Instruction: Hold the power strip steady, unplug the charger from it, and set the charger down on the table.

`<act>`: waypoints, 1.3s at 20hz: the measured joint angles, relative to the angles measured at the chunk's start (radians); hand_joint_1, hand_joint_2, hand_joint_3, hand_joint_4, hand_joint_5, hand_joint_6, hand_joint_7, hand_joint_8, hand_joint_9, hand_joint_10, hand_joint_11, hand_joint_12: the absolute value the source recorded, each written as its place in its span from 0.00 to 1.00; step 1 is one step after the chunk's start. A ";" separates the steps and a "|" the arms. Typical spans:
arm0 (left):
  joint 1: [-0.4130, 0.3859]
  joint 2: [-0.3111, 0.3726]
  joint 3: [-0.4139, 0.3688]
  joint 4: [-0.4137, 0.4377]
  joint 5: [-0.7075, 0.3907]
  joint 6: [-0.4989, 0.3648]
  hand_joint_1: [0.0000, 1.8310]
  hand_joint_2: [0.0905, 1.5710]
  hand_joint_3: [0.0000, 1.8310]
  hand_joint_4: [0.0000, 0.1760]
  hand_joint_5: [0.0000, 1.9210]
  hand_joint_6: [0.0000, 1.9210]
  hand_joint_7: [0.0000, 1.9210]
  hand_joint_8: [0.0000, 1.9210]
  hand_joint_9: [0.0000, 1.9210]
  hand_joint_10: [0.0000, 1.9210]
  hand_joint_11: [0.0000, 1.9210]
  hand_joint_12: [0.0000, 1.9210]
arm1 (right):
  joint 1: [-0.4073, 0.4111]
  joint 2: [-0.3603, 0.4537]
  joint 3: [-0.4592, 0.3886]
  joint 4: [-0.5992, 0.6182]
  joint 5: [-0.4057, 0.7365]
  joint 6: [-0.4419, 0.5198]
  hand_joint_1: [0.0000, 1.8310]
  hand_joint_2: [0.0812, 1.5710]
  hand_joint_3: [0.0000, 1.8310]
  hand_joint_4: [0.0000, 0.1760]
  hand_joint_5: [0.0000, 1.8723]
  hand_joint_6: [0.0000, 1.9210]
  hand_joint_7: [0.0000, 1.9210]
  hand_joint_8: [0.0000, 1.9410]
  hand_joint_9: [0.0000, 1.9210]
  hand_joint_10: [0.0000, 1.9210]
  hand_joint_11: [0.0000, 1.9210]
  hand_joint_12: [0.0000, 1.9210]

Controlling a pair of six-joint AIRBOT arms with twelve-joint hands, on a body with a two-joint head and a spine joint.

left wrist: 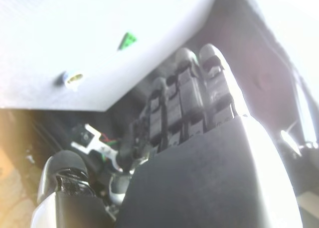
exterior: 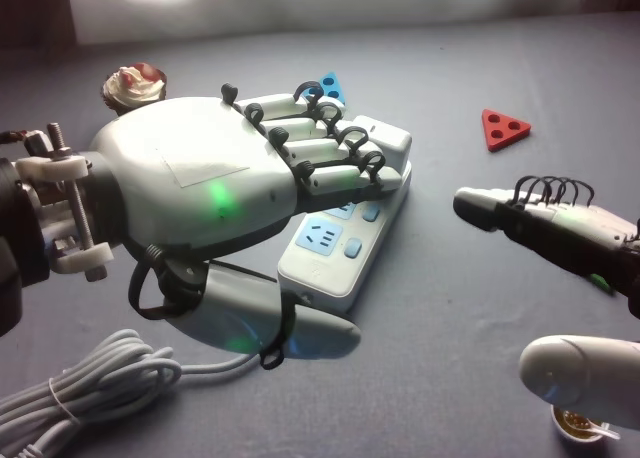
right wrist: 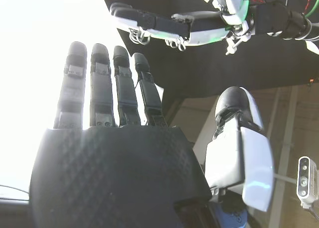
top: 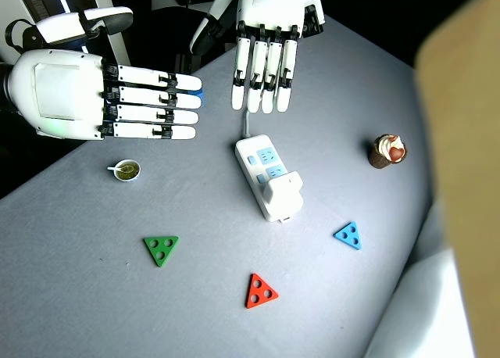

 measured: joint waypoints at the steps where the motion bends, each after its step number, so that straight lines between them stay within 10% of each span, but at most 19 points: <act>1: 0.000 0.000 0.000 -0.008 0.006 0.000 0.00 0.68 0.01 0.00 0.08 0.00 0.08 0.00 0.07 0.01 0.01 0.08 | 0.000 0.000 0.005 -0.003 -0.006 0.000 0.00 0.59 0.00 0.00 0.07 0.00 0.06 0.00 0.06 0.00 0.03 0.09; 20: 0.088 -0.202 0.142 -0.370 0.116 0.229 0.00 0.68 0.00 0.00 0.07 0.00 0.08 0.00 0.07 0.00 0.01 0.09 | 0.045 -0.019 0.056 0.166 -0.087 -0.057 0.11 0.63 0.00 0.00 0.04 0.00 0.05 0.00 0.05 0.00 0.03 0.07; 26: 0.100 -0.230 0.170 -0.466 0.123 0.311 0.00 0.68 0.00 0.00 0.06 0.00 0.07 0.00 0.06 0.00 0.00 0.10 | 0.138 -0.087 0.060 0.443 -0.095 -0.195 0.25 0.64 0.00 0.00 0.02 0.00 0.03 0.00 0.04 0.00 0.03 0.07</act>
